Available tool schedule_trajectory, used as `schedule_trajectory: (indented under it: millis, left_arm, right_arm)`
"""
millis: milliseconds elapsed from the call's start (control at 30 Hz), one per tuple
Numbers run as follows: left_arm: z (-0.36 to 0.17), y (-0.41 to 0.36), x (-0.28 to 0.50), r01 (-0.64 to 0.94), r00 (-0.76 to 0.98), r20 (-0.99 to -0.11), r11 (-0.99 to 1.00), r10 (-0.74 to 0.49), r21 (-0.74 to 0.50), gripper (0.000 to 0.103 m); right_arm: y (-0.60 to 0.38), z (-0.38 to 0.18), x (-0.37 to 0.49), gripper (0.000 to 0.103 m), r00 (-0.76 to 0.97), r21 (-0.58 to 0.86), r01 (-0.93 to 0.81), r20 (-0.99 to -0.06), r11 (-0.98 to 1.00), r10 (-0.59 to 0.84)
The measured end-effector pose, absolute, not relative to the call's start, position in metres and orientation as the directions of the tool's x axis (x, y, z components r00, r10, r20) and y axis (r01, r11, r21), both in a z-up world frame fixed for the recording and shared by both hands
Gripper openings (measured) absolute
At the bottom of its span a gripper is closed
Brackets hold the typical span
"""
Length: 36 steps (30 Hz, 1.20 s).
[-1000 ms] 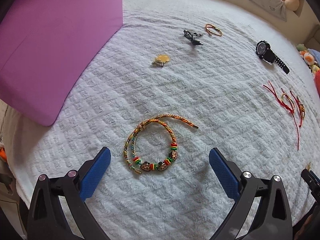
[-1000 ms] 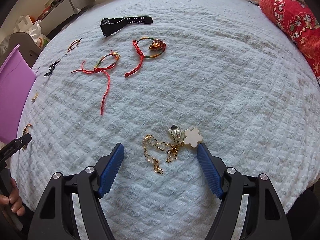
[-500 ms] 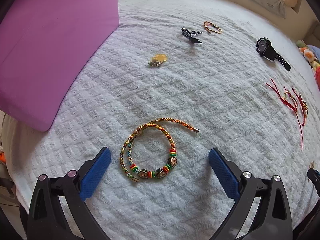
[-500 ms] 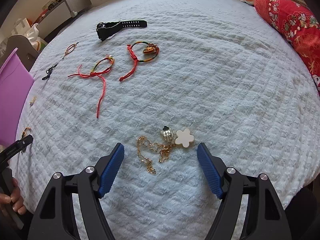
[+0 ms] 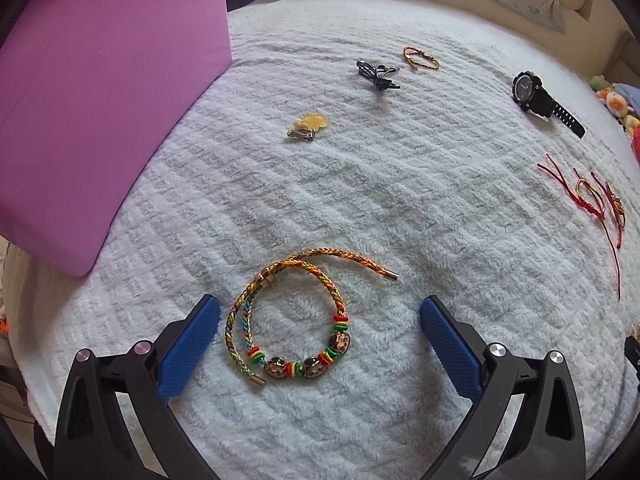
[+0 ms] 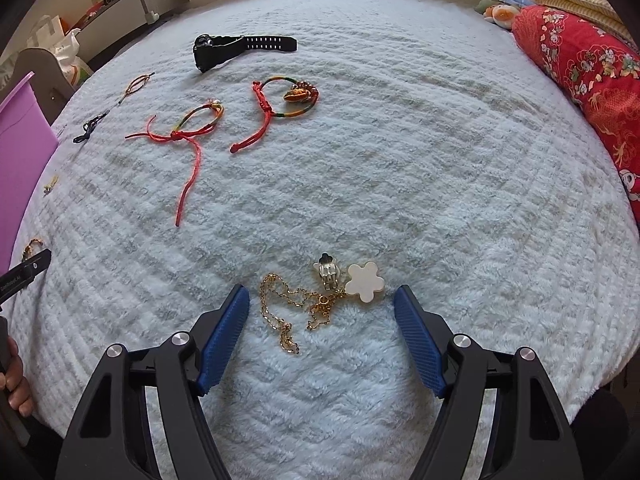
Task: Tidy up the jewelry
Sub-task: 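Grasp the braided bead bracelet with the left tool while the right tool grasps the gold flower chain, then carry the braided bracelet and gold chain over the pink tub with both tools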
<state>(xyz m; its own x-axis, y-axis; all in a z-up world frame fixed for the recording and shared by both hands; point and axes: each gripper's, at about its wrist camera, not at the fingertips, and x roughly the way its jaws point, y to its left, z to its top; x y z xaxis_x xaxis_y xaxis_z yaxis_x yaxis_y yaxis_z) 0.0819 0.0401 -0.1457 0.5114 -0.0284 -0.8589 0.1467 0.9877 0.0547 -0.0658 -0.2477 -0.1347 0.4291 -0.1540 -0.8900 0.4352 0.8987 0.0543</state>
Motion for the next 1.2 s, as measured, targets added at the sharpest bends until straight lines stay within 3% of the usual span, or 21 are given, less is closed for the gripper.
schedule_trajectory:
  millis: [100,200,300,367,433,567,600,1200]
  left_arm:
    - [-0.145,0.039,0.080,0.147,0.520,-0.854,0.987,-0.016,0.071,0.097]
    - [-0.142,0.038,0.078,0.159,0.512,-0.859,0.985,-0.026,0.065,0.090]
    - [-0.138,0.035,0.074,0.182,0.506,-0.862,0.982,-0.046,0.054,0.072]
    - [-0.135,0.031,0.071,0.193,0.504,-0.862,0.980,-0.051,0.055,0.060]
    - [-0.133,0.029,0.069,0.195,0.502,-0.863,0.980,-0.055,0.051,0.045]
    - [-0.129,0.032,0.070,0.183,0.505,-0.862,0.981,-0.041,0.061,0.025]
    - [-0.128,0.034,0.069,0.187,0.504,-0.862,0.981,-0.045,0.058,0.009]
    - [-0.072,0.059,0.053,0.219,0.526,-0.827,0.971,-0.197,-0.092,0.009]
  right_arm:
    - [-0.244,-0.132,-0.064,0.060,0.431,0.034,0.417,-0.887,0.908,-0.165]
    - [-0.237,-0.130,-0.060,0.044,0.437,0.029,0.385,-0.886,0.923,-0.155]
    - [-0.233,-0.129,-0.060,0.033,0.442,0.028,0.374,-0.884,0.927,-0.152]
    - [-0.233,-0.127,-0.061,0.017,0.442,0.030,0.377,-0.884,0.926,-0.152]
    - [-0.236,-0.126,-0.063,0.016,0.447,0.055,0.386,-0.884,0.921,-0.135]
    - [-0.238,-0.122,-0.068,0.016,0.459,0.092,0.400,-0.881,0.912,-0.113]
    - [-0.239,-0.120,-0.069,0.016,0.462,0.099,0.401,-0.880,0.911,-0.108]
    - [-0.220,-0.074,-0.075,0.016,0.543,0.170,0.356,-0.838,0.919,-0.055]
